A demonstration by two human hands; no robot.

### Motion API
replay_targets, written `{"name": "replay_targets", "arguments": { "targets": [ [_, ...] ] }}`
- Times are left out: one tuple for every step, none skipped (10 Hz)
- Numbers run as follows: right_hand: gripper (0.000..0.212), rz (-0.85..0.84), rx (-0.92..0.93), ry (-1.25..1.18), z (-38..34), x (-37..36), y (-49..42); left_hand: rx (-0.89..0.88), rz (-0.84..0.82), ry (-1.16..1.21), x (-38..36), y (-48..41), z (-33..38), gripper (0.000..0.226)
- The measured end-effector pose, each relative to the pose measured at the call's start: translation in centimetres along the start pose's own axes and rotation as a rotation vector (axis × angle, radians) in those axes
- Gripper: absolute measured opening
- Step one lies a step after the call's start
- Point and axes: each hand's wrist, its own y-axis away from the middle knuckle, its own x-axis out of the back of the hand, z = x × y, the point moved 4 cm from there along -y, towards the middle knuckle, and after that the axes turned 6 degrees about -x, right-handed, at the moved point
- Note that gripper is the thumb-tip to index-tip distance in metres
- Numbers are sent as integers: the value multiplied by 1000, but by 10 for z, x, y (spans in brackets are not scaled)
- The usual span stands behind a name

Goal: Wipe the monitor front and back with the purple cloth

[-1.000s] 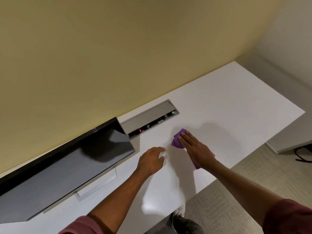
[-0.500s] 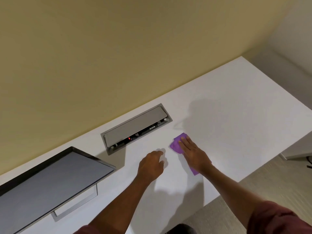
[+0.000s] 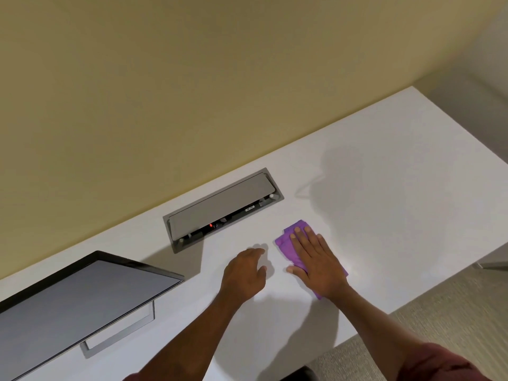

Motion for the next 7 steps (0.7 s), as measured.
{"name": "replay_targets", "arguments": {
  "targets": [
    [92,-25,-9,3,-1,2,0,10,7,19,1,10,-2,58],
    [91,-32,-20,0,0,4,0,19,21,38,5,22,-3,59],
    [88,-25,-48,3,-6,15,-1,49,58,72,13,50,-17,59],
    [86,9,-59,-9,-20,19,1,64,101,95,20,74,-32,58],
    [89,-22,-36,-32,-59,24,4,97,154,107,34,116,-57,60],
    [90,-58,16,-13,-94,25,7,134,172,104,40,144,-79,63],
    [88,-78,119,-25,-154,17,13,158,244,55,43,180,-115,66]
  ]
}}
